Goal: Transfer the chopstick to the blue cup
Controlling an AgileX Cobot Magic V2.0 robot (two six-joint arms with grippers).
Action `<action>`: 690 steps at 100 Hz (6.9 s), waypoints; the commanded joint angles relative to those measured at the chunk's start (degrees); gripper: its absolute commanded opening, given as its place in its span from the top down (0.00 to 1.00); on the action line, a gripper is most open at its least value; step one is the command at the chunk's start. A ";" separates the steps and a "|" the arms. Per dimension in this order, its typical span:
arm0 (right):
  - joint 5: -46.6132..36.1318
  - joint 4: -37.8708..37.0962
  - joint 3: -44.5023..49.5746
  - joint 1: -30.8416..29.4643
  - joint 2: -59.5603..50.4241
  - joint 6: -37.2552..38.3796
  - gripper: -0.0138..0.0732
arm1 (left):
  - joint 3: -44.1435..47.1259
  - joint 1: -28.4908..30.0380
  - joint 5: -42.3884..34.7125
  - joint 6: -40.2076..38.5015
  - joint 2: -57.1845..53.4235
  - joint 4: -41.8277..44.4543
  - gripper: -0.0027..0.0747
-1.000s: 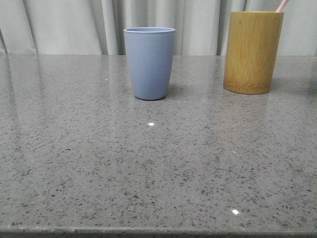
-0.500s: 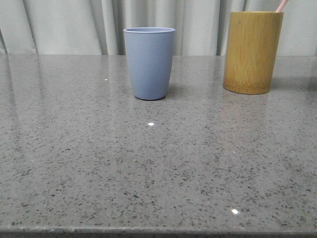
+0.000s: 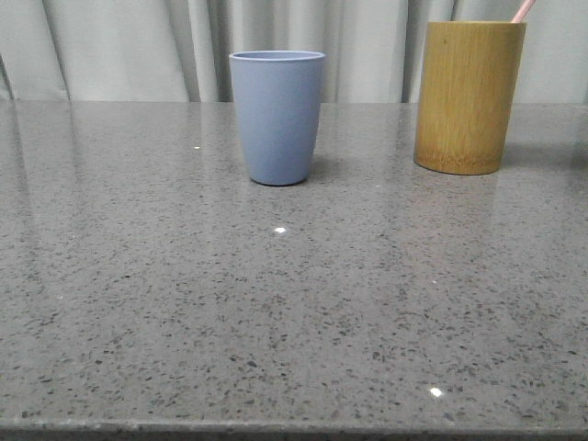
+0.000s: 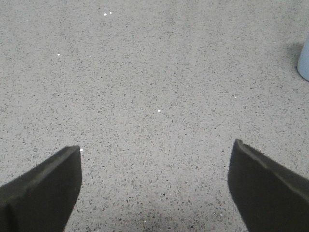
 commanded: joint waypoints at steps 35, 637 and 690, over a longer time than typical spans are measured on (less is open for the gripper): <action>-3.66 -0.52 -2.59 -0.08 -1.81 3.53 0.86 | -1.37 0.27 -4.36 -0.57 0.11 0.68 0.19; 63.31 -29.28 8.52 7.13 -58.75 3.47 0.92 | 40.21 -0.06 -39.21 -0.57 -34.02 1.60 0.99; 63.31 -29.28 8.57 7.13 -58.75 3.47 0.92 | 43.01 0.00 -42.97 -0.57 -34.90 3.73 0.99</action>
